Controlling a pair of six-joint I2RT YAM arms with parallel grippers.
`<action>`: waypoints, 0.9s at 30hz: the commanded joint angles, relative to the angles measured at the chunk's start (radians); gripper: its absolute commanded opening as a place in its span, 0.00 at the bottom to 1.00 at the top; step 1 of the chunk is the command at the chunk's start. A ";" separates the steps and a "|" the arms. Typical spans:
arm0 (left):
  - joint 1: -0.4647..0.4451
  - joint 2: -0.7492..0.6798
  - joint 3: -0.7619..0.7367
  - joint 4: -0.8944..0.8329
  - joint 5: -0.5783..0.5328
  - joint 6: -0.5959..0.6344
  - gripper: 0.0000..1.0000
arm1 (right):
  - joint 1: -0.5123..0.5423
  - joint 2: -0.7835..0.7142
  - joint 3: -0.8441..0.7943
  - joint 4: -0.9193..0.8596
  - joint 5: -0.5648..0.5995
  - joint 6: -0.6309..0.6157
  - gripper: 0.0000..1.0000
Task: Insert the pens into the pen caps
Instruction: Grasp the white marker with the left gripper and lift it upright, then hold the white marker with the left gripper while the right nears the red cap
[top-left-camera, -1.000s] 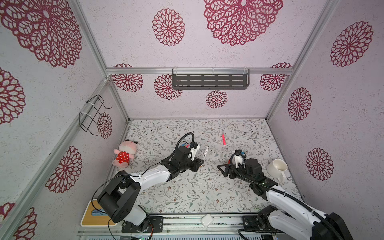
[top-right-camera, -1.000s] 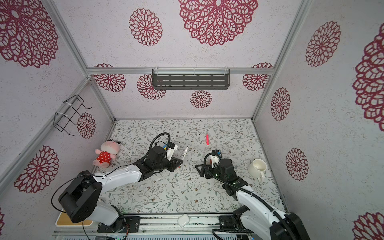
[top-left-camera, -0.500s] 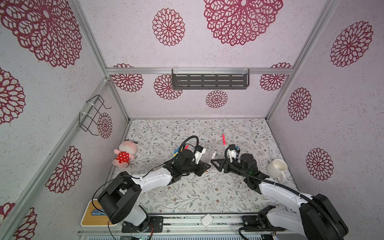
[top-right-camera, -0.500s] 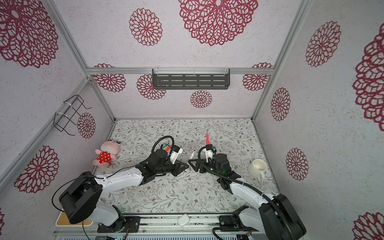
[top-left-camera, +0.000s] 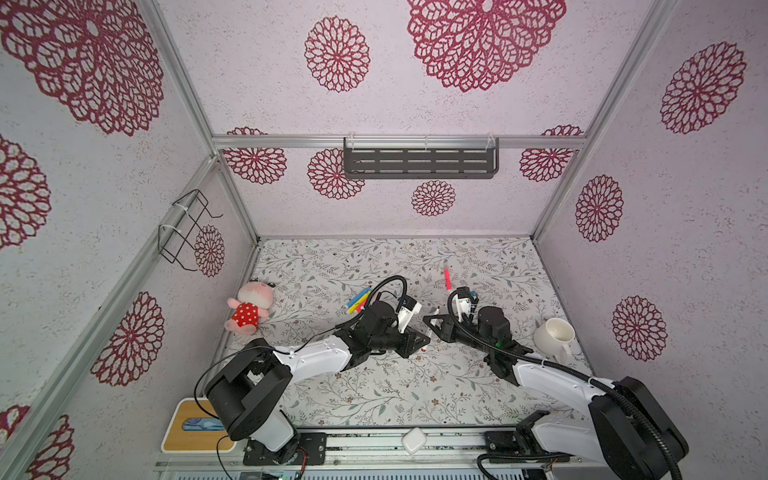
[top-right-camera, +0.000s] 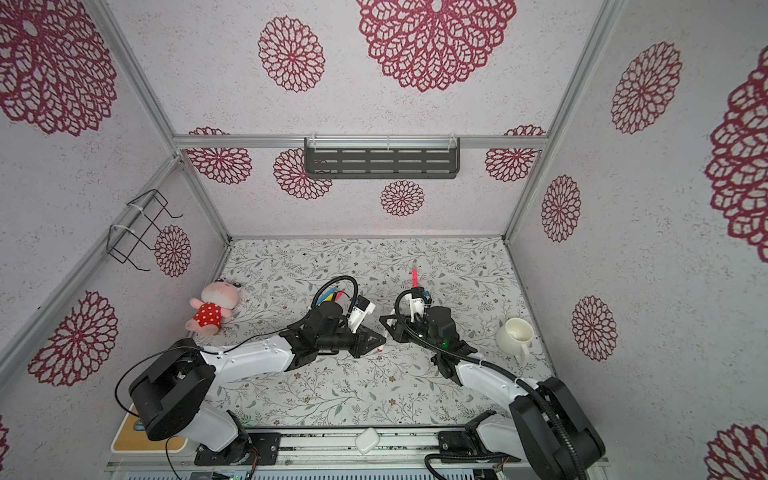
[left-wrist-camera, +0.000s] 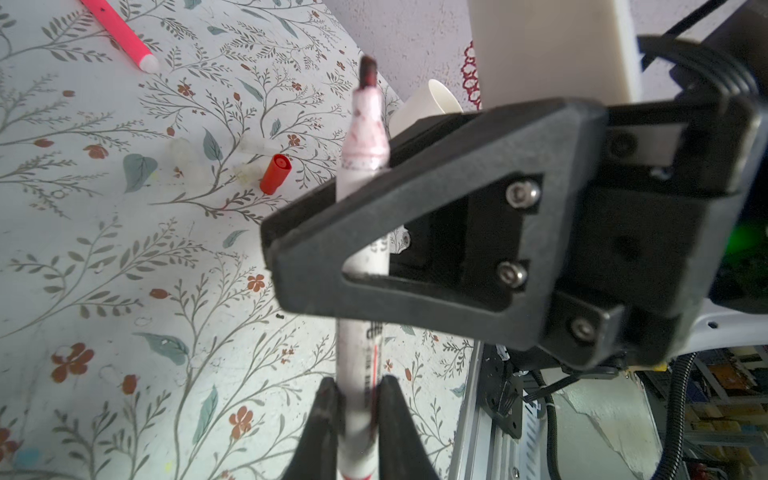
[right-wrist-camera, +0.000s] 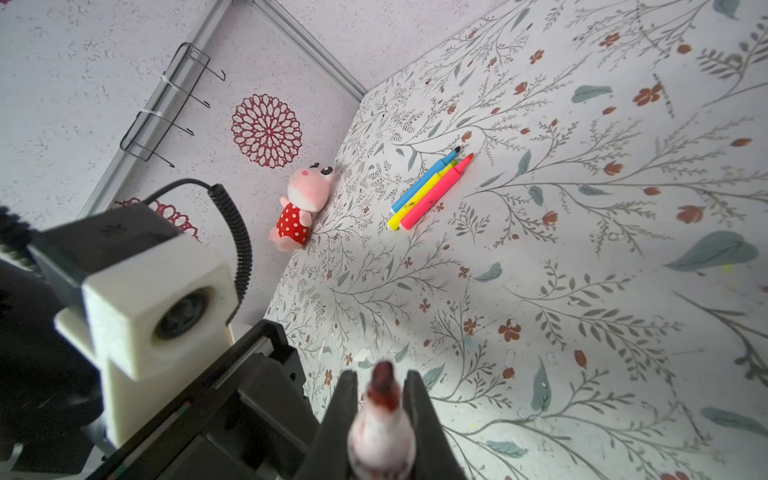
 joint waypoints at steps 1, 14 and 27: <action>-0.004 0.029 0.031 0.035 0.037 -0.029 0.26 | 0.011 -0.034 -0.004 0.072 0.006 0.015 0.05; -0.005 0.051 0.046 0.095 0.074 -0.065 0.32 | 0.032 -0.020 -0.033 0.175 0.009 0.069 0.02; -0.004 0.046 0.047 0.048 0.016 -0.069 0.00 | 0.040 -0.020 -0.052 0.205 0.036 0.087 0.05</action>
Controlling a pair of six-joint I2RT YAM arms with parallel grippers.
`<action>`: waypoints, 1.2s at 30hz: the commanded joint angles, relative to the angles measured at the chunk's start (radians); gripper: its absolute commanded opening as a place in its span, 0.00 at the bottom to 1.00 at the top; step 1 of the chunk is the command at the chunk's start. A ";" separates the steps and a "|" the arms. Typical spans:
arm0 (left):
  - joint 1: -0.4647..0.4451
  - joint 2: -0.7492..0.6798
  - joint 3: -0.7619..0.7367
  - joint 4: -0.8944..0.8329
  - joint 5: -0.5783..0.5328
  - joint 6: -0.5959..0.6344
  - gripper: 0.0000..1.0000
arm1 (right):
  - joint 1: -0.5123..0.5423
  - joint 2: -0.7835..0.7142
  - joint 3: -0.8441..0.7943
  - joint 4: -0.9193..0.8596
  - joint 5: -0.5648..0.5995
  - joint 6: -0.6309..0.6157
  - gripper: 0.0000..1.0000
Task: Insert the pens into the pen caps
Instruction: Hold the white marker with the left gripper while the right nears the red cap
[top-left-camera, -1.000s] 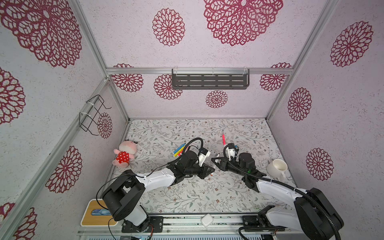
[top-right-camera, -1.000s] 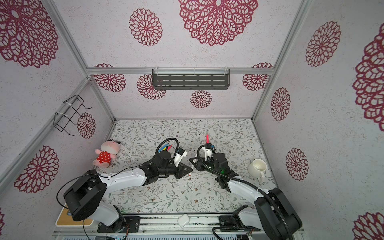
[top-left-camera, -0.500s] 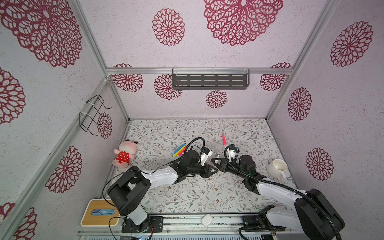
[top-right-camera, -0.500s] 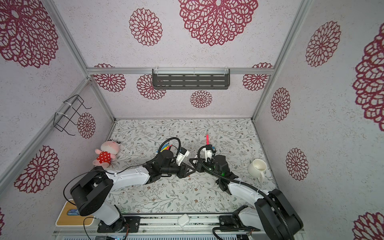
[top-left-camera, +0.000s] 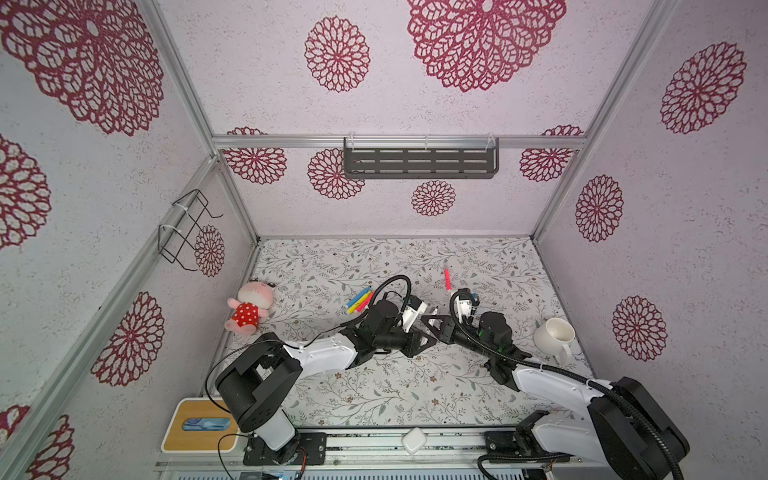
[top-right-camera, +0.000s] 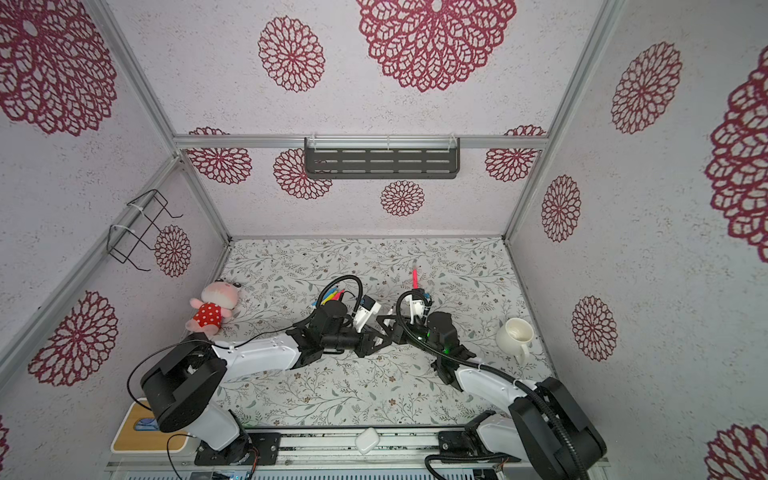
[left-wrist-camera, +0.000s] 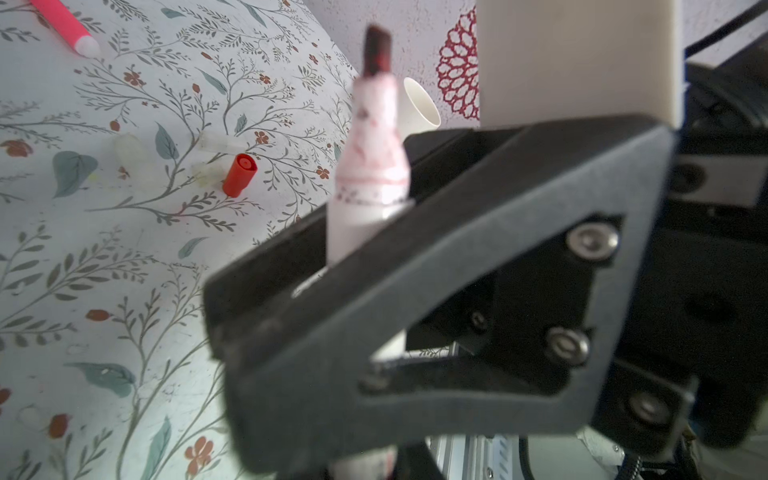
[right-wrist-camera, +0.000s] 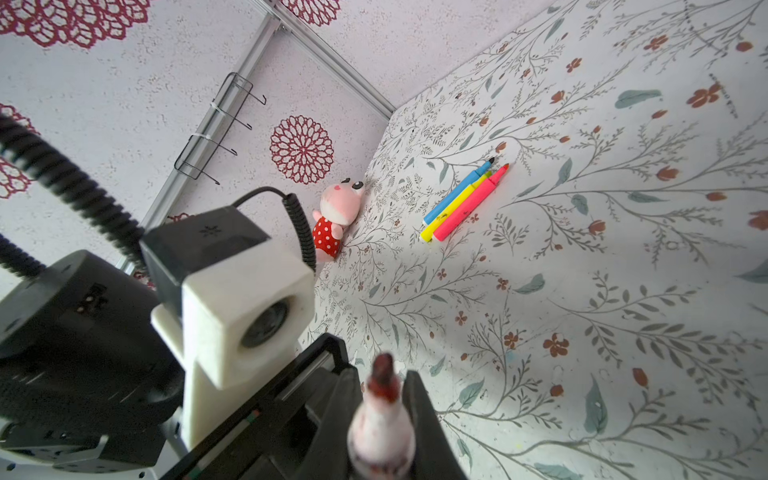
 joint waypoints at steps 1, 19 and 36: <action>0.001 -0.010 0.022 -0.022 -0.051 -0.013 0.00 | 0.006 -0.019 -0.006 0.042 0.030 -0.015 0.09; 0.001 -0.041 0.035 -0.189 -0.202 0.039 0.00 | -0.017 -0.348 0.120 -0.791 0.596 -0.211 0.71; -0.009 -0.071 0.034 -0.257 -0.270 0.075 0.00 | -0.054 0.018 0.310 -0.935 0.697 -0.379 0.65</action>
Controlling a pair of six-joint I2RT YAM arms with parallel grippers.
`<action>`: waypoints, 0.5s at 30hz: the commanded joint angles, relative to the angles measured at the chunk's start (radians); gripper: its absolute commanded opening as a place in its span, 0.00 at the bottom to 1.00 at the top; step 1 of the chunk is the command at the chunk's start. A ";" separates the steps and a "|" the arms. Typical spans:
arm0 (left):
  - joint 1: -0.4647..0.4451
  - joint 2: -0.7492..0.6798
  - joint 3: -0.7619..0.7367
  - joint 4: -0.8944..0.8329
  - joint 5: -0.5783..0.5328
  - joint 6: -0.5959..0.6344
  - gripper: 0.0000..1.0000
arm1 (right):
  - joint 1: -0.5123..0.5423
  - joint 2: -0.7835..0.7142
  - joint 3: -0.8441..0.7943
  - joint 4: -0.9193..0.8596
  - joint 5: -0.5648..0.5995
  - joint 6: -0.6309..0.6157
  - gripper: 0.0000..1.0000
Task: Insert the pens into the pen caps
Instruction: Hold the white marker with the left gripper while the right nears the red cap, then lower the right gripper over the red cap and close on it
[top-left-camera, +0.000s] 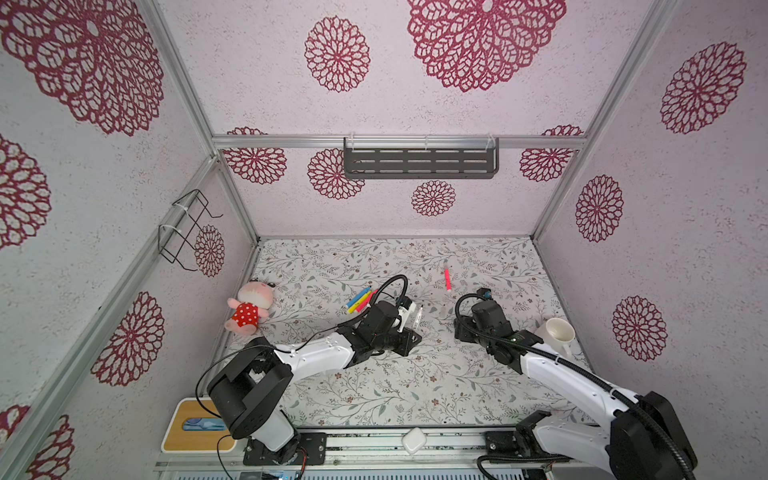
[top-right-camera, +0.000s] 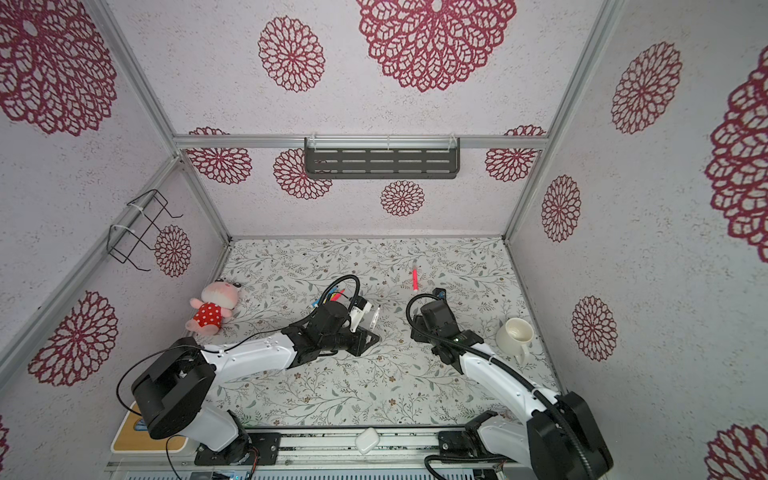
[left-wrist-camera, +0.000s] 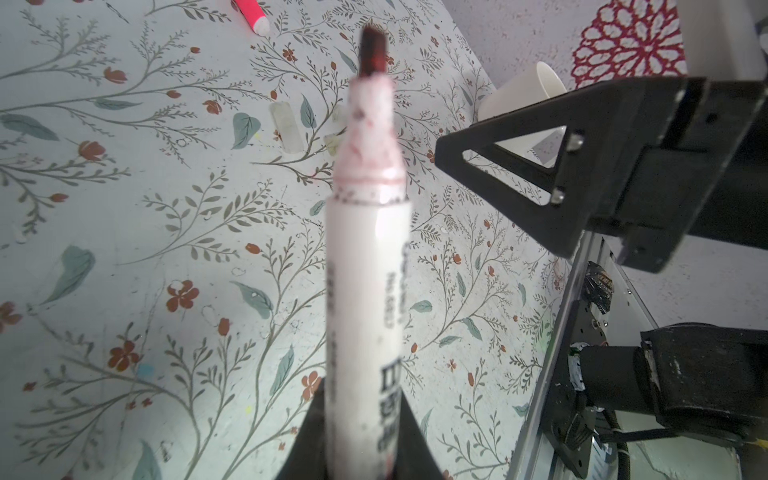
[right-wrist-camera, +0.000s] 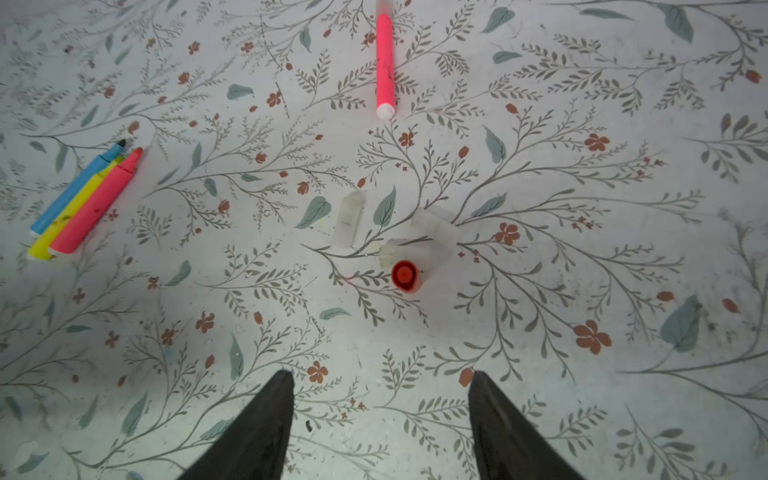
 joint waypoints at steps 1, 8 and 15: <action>-0.005 -0.020 0.016 -0.009 -0.019 0.026 0.00 | -0.005 0.059 0.059 -0.005 0.045 -0.060 0.64; -0.005 -0.011 0.017 -0.016 -0.023 0.035 0.00 | -0.012 0.189 0.127 0.007 0.042 -0.102 0.57; -0.005 -0.014 0.007 -0.012 -0.030 0.040 0.00 | -0.017 0.290 0.172 0.002 0.088 -0.107 0.52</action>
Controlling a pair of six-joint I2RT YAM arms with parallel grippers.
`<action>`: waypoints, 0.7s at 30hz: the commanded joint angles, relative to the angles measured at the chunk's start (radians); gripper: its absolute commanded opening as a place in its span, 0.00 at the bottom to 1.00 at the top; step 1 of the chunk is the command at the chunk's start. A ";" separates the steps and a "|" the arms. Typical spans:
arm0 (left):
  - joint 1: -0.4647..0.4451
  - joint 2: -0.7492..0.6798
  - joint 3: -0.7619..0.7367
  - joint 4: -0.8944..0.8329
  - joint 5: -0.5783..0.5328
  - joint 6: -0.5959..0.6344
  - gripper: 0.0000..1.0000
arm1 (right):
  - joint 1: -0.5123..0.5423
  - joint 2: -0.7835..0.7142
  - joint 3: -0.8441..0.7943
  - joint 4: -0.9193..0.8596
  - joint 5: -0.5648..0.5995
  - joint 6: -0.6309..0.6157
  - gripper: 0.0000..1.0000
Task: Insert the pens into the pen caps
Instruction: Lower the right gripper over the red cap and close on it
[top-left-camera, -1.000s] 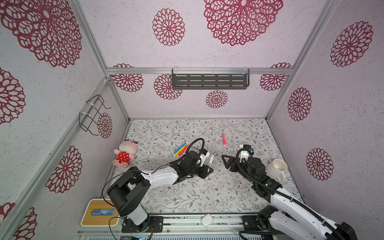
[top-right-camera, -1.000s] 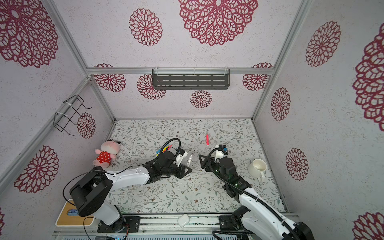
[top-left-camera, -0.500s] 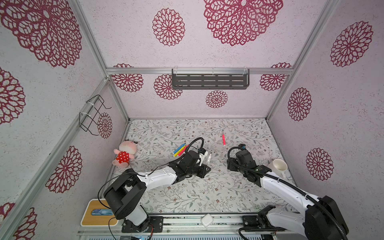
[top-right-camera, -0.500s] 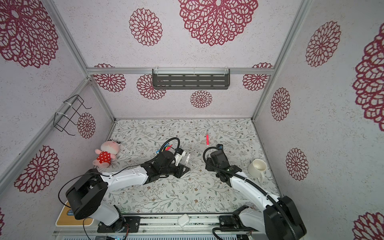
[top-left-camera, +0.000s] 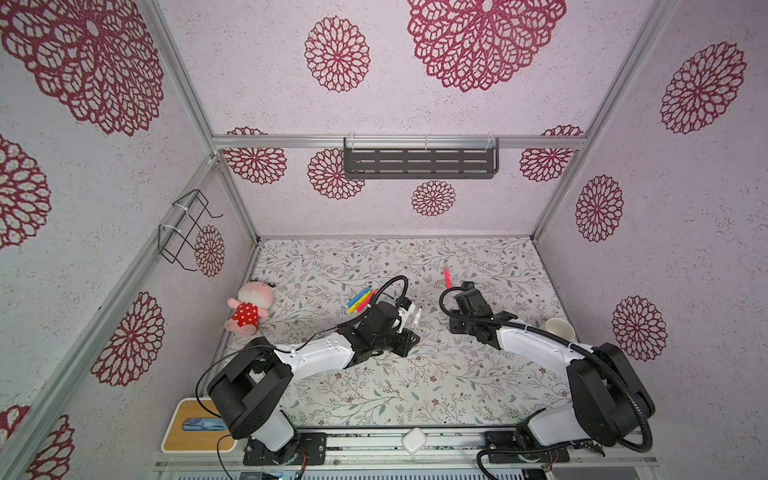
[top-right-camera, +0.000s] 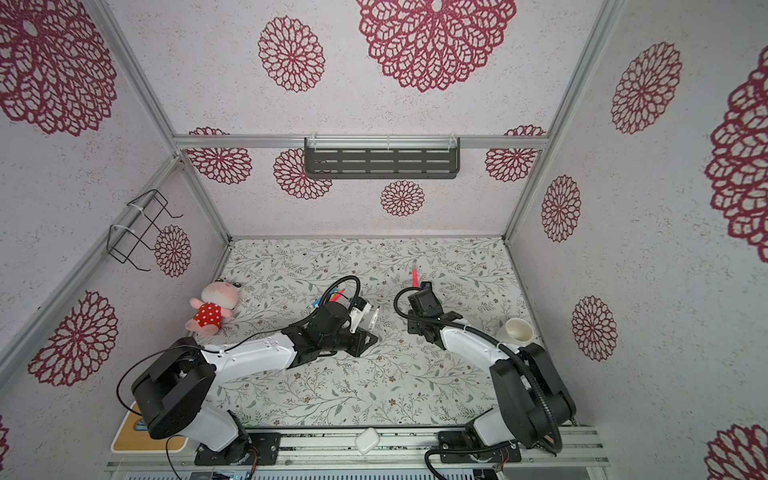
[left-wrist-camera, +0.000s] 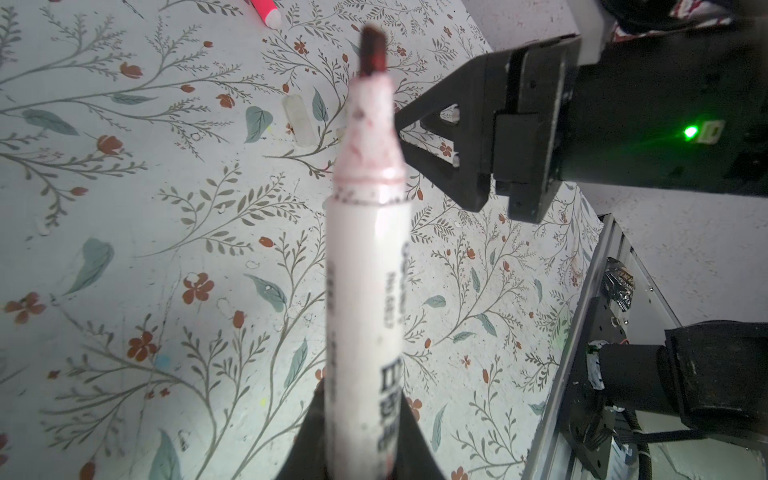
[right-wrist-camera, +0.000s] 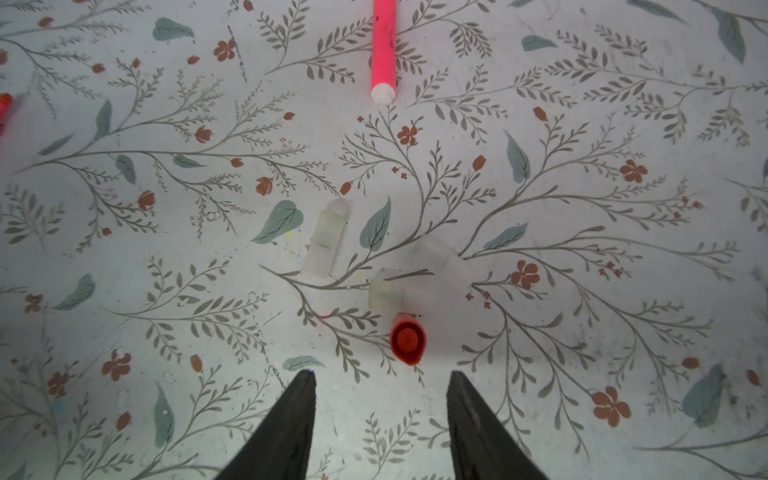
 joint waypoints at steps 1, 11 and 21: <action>-0.004 -0.015 0.005 0.007 -0.009 0.021 0.00 | -0.006 0.028 0.035 0.001 0.048 -0.022 0.52; -0.002 -0.025 -0.014 0.010 -0.017 0.026 0.00 | -0.014 0.099 0.063 0.022 0.049 -0.029 0.49; -0.003 -0.031 -0.023 0.012 -0.023 0.023 0.00 | -0.020 0.136 0.085 0.025 0.048 -0.037 0.39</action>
